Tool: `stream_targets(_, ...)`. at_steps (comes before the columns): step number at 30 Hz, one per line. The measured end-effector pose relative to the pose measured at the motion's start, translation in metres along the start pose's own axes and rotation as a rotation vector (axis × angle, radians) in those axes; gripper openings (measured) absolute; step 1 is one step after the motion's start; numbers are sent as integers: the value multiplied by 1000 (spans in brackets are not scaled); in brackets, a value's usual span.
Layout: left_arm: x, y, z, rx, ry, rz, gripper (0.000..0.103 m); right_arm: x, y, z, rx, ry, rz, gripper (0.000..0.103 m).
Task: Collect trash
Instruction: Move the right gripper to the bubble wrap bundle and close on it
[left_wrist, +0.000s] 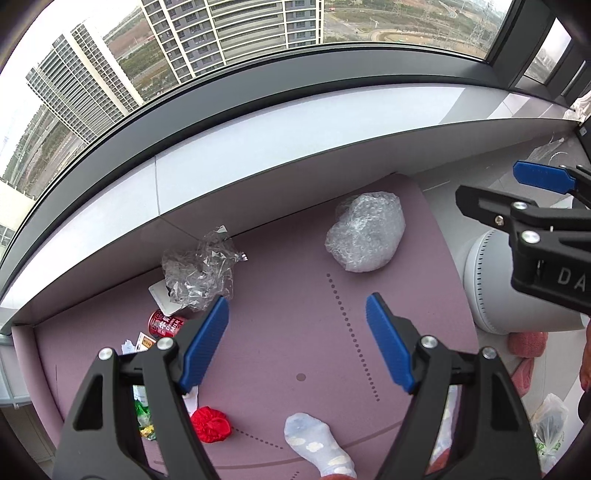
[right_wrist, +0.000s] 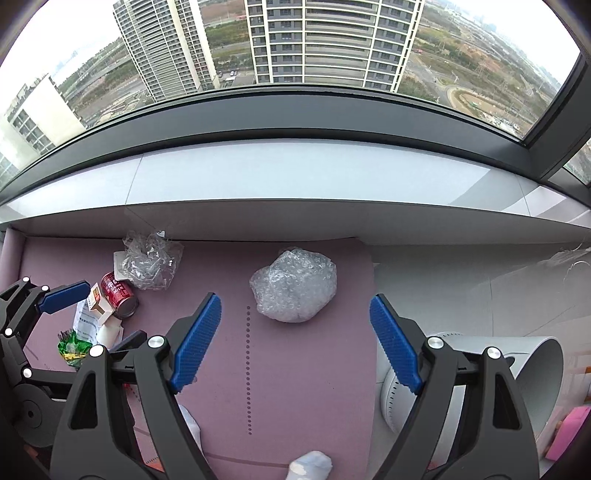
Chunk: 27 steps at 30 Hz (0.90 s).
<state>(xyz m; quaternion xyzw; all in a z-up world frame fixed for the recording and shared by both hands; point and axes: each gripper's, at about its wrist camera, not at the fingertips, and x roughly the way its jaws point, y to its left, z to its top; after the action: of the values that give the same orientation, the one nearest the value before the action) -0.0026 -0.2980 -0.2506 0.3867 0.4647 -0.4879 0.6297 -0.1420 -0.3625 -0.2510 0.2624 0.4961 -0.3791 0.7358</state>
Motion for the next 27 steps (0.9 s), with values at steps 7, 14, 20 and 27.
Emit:
stream_targets(7, 50, 20, 8, -42, -23, 48, 77, 57, 0, 2, -12, 0, 14, 80)
stream_targets(14, 103, 29, 4, -73, -38, 81, 77, 123, 0, -3, -46, 2, 17, 80)
stream_targets(20, 147, 25, -13, -82, -44, 82, 77, 193, -2, -15, -62, 22, -22, 80)
stream_targets(27, 184, 23, -28, -99, -35, 83, 77, 246, -2, -25, -74, 45, -31, 34)
